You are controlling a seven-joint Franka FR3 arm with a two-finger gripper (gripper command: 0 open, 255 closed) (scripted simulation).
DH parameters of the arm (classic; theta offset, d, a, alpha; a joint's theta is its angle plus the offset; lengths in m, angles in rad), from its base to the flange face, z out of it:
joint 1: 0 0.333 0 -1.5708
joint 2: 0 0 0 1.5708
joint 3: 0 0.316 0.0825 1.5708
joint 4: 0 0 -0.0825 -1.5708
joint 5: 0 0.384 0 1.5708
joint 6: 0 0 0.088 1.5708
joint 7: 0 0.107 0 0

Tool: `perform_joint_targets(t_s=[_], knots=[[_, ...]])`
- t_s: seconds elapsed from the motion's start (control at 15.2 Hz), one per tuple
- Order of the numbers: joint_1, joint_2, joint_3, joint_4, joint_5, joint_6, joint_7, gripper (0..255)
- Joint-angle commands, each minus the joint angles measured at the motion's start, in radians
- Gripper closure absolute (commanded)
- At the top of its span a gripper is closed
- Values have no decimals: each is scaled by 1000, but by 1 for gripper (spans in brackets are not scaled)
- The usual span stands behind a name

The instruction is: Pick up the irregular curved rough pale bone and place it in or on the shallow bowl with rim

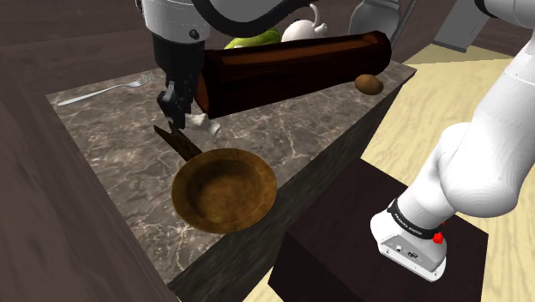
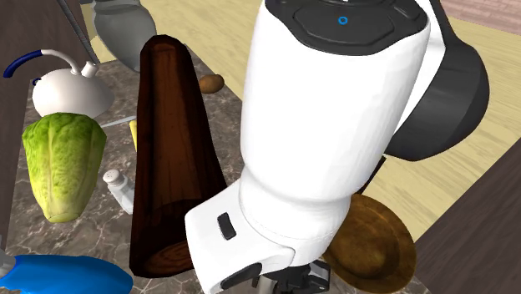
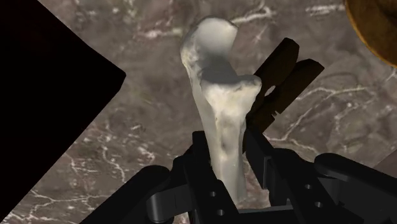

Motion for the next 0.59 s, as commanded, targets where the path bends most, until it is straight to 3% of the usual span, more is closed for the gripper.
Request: perform_joint_targets(t_s=[0.0, 0.53], knots=[[0, -3, 0, 22, 2, -25, -2, 255], [2, -2, 2, 130, 4, -133, -7, 255]])
